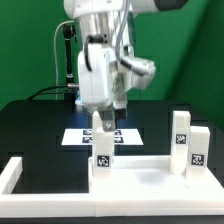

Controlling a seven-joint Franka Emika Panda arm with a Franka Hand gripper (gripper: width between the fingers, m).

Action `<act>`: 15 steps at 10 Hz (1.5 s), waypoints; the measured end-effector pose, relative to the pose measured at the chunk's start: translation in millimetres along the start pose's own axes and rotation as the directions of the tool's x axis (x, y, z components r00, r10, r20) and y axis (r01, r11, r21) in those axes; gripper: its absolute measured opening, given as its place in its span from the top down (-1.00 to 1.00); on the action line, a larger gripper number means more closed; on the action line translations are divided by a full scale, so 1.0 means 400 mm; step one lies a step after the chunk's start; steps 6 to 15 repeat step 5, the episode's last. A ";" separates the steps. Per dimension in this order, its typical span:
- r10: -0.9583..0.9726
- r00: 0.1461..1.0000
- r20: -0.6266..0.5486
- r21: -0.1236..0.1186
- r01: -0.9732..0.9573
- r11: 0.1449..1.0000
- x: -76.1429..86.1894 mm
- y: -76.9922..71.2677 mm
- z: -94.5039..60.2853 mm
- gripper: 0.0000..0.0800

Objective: Assemble desk

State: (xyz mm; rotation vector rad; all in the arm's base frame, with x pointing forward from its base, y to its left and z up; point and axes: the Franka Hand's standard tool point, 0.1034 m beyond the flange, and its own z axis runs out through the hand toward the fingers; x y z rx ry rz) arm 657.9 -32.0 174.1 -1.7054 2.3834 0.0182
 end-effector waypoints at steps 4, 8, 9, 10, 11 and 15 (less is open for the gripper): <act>-0.004 1.000 0.003 0.008 0.004 1.000 -0.003 -0.003 -0.007 -0.62; -0.004 1.000 0.002 0.006 0.004 1.000 -0.002 -0.002 -0.005 -0.62; -0.004 1.000 0.002 0.006 0.004 1.000 -0.002 -0.002 -0.005 -0.62; -0.004 1.000 0.002 0.006 0.004 1.000 -0.002 -0.002 -0.005 -0.62; -0.004 1.000 0.002 0.006 0.004 1.000 -0.002 -0.002 -0.005 -0.62; -0.004 1.000 0.002 0.006 0.004 1.000 -0.002 -0.002 -0.005 -0.62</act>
Offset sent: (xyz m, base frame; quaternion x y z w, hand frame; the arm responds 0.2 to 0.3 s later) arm 0.0000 0.0000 0.0000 0.0000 0.0000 0.0000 1.0000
